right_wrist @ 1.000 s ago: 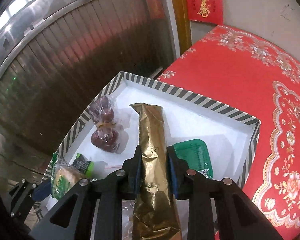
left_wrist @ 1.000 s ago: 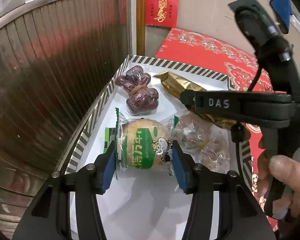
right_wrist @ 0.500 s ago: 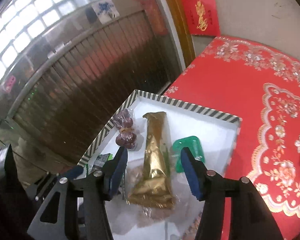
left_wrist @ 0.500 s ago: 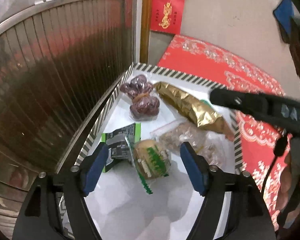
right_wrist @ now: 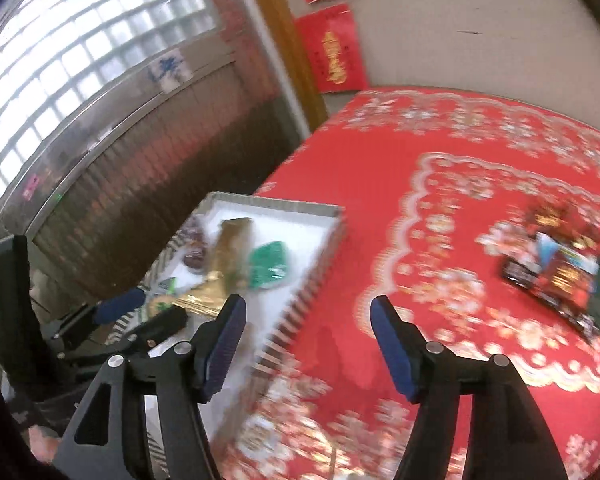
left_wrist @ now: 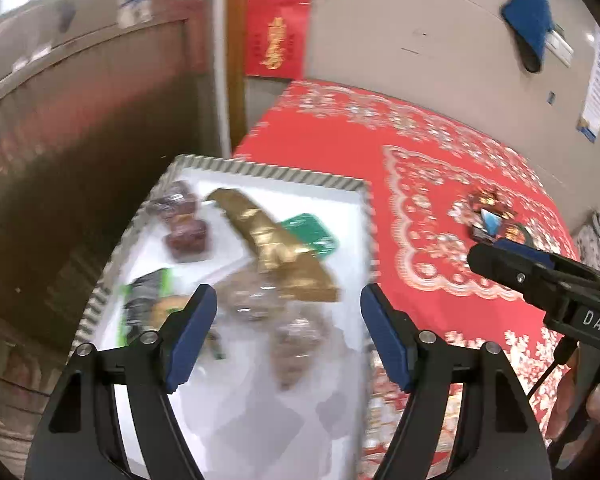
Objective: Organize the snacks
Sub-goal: 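Move both tools back to the snack pile, then grasp the blue Milk Sachima pack with the right tool while the left grasps the brown candy packet, then carry Sachima pack and brown packet to the white tray and release both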
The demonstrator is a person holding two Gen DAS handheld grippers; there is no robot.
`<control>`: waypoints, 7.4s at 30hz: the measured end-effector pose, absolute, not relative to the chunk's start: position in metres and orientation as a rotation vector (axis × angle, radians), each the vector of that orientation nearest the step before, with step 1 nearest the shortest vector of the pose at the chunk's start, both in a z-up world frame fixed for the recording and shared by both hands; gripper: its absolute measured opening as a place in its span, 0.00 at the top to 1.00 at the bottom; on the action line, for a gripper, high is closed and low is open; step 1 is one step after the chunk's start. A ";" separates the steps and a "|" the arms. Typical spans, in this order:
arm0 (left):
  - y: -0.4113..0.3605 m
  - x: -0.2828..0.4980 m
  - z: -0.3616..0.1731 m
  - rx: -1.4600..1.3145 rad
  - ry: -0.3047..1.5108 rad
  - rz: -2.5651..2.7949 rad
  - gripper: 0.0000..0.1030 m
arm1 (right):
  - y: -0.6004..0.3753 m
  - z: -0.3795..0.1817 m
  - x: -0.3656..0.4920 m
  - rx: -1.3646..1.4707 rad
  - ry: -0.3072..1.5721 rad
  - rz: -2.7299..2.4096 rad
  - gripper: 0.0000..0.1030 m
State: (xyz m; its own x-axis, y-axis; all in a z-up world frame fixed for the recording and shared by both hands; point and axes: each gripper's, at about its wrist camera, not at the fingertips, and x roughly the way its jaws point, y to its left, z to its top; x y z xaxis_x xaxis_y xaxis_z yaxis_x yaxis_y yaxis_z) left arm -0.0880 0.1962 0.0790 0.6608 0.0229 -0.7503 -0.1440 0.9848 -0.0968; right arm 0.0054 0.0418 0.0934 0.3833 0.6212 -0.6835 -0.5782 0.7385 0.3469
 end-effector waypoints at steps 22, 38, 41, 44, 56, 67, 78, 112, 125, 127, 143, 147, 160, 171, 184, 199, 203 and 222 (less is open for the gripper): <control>0.025 -0.014 0.080 -0.107 0.966 -0.135 0.28 | -0.202 0.047 0.035 0.246 0.930 0.405 0.32; 0.008 0.024 0.050 -0.146 1.067 -0.102 0.28 | -0.166 0.060 0.098 0.048 0.847 0.371 0.31; 0.019 0.022 0.046 -0.151 1.082 -0.094 0.28 | -0.141 0.053 0.130 -0.112 0.832 0.269 0.30; 0.029 0.021 0.043 -0.161 1.084 -0.082 0.28 | -0.131 0.035 0.153 -0.149 0.906 0.258 0.31; 0.024 0.030 0.041 -0.240 1.091 -0.131 0.28 | -0.156 0.039 0.068 -0.039 0.922 0.408 0.26; -0.040 0.044 0.029 -0.094 1.120 -0.174 0.28 | -0.207 0.037 0.067 0.122 0.936 0.377 0.26; -0.029 0.045 0.021 -0.031 1.084 -0.195 0.72 | -0.170 0.042 0.100 0.020 0.873 0.490 0.26; 0.016 0.024 0.026 -0.082 1.104 -0.179 0.72 | -0.076 0.009 0.168 -0.231 0.988 0.710 0.30; 0.023 0.019 0.024 -0.083 1.083 -0.169 0.72 | -0.064 0.005 0.155 -0.238 0.980 0.618 0.71; 0.023 0.015 0.027 -0.079 1.066 -0.164 0.72 | -0.073 0.013 0.142 -0.216 0.945 0.596 0.71; 0.046 -0.035 0.056 -0.034 0.926 -0.092 0.72 | -0.090 0.058 0.026 -0.040 0.801 0.553 0.70; 0.064 -0.048 0.062 -0.033 0.894 -0.057 0.72 | -0.075 0.063 0.010 -0.031 0.796 0.590 0.69; 0.124 -0.074 0.070 -0.065 0.851 0.029 0.72 | -0.018 0.072 -0.018 -0.036 0.803 0.700 0.68; 0.189 -0.092 0.075 -0.112 0.826 0.137 0.72 | 0.048 0.090 -0.035 -0.097 0.780 0.807 0.68; 0.246 -0.123 0.064 -0.161 0.841 0.225 0.72 | 0.112 0.097 -0.040 -0.156 0.788 0.898 0.68; 0.266 -0.137 0.042 -0.192 0.876 0.244 0.72 | 0.171 0.095 -0.057 -0.218 0.799 0.986 0.68; 0.268 -0.137 0.036 -0.196 0.886 0.241 0.72 | 0.187 0.090 -0.058 -0.242 0.811 0.998 0.68; 0.274 -0.136 0.032 -0.223 0.895 0.242 0.71 | 0.244 0.054 -0.049 -0.367 0.855 0.972 0.64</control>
